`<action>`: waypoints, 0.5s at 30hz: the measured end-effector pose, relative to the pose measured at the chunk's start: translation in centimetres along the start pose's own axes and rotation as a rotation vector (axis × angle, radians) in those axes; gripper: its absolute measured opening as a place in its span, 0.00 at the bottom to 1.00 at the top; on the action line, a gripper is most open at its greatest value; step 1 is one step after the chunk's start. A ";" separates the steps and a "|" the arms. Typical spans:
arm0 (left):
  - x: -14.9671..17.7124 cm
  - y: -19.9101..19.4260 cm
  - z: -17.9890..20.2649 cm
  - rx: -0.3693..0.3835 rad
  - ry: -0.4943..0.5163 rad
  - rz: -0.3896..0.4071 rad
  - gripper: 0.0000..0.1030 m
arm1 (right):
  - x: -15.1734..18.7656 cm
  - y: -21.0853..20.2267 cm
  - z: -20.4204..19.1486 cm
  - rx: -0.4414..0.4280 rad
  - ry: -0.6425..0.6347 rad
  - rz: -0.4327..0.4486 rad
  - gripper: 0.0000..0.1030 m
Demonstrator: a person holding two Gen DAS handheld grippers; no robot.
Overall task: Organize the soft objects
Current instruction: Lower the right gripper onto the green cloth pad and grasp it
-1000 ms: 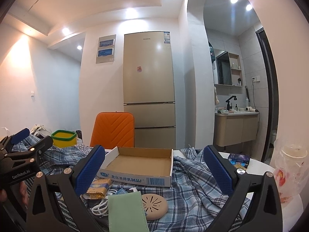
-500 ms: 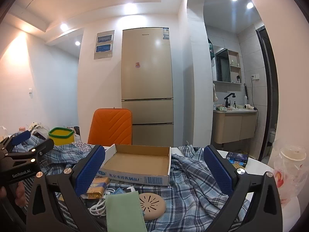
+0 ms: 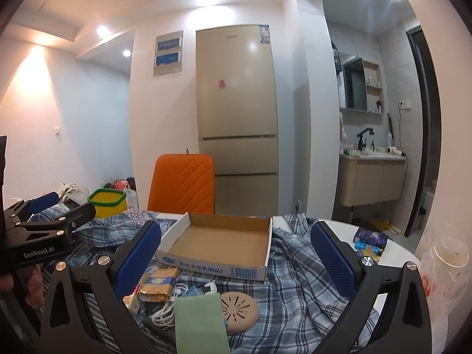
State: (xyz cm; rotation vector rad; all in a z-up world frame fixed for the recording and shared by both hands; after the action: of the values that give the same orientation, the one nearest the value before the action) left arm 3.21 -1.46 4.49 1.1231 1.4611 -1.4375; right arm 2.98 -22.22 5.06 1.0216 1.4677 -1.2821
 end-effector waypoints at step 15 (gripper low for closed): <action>6.2 1.4 0.4 0.054 -0.029 -0.280 1.00 | 5.9 5.6 -0.6 -0.133 -0.009 -0.408 0.97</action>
State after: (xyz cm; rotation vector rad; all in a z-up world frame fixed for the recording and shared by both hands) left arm 2.65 -1.50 -1.90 0.9529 1.6158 -1.6864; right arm 6.82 -20.79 -1.97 0.6465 1.7897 -1.4429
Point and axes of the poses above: each gripper's, at about its wrist camera, not at the fingertips, and y roughly the way its jaws point, z to its right, x to its underside, the point moved 1 cm from there along y, roughly the way its jaws point, and after that the axes turned 2 degrees about y, right-handed, at the moved point
